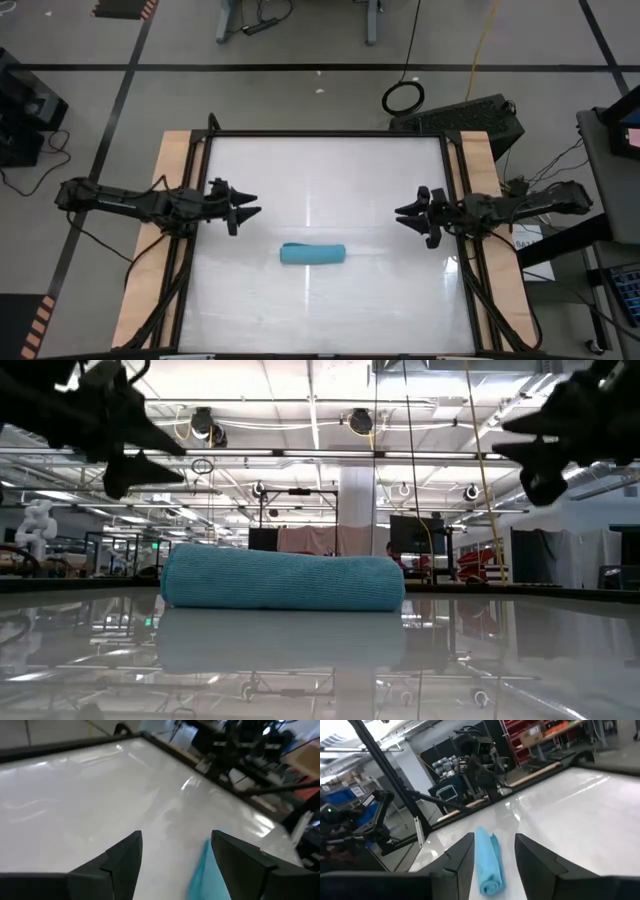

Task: Roll towel
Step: Return to Home Position

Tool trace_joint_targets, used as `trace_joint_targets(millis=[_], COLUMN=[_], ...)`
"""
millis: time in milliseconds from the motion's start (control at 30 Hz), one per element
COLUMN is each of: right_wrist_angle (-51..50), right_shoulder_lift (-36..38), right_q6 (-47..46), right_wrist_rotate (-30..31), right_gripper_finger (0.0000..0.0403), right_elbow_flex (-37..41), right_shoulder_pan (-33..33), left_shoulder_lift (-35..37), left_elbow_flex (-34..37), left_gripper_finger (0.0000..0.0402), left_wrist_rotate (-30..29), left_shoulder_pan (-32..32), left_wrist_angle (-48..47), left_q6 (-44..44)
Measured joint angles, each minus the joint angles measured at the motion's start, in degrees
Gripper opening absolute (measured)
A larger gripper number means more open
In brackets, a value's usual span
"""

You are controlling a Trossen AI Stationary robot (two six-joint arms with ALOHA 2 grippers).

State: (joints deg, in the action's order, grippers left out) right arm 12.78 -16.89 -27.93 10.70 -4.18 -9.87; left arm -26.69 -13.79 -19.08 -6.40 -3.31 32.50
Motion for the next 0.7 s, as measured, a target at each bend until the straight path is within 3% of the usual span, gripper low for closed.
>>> trace_joint_targets(millis=[100,500,700], right_wrist_angle=[1.64,-3.78,-4.03], right_shoulder_lift=[1.48,2.01,2.00], right_q6=[-1.65,1.54,1.58], right_wrist_rotate=[0.10,-0.15,-0.19], right_gripper_finger=[0.0132,0.0132,0.0132], right_elbow_flex=[3.57,3.36,3.36], right_shoulder_pan=[0.00,0.00,0.00], left_shoulder_lift=[0.01,-0.05,-0.18], left_elbow_flex=[2.34,11.86,11.84], left_gripper_finger=[0.0242,0.0242,0.0242], left_wrist_rotate=[-0.50,2.16,2.33], left_shoulder_pan=[-0.13,-0.13,-0.13], left_wrist_angle=[0.13,2.70,2.06], left_q6=[1.36,11.05,7.46])
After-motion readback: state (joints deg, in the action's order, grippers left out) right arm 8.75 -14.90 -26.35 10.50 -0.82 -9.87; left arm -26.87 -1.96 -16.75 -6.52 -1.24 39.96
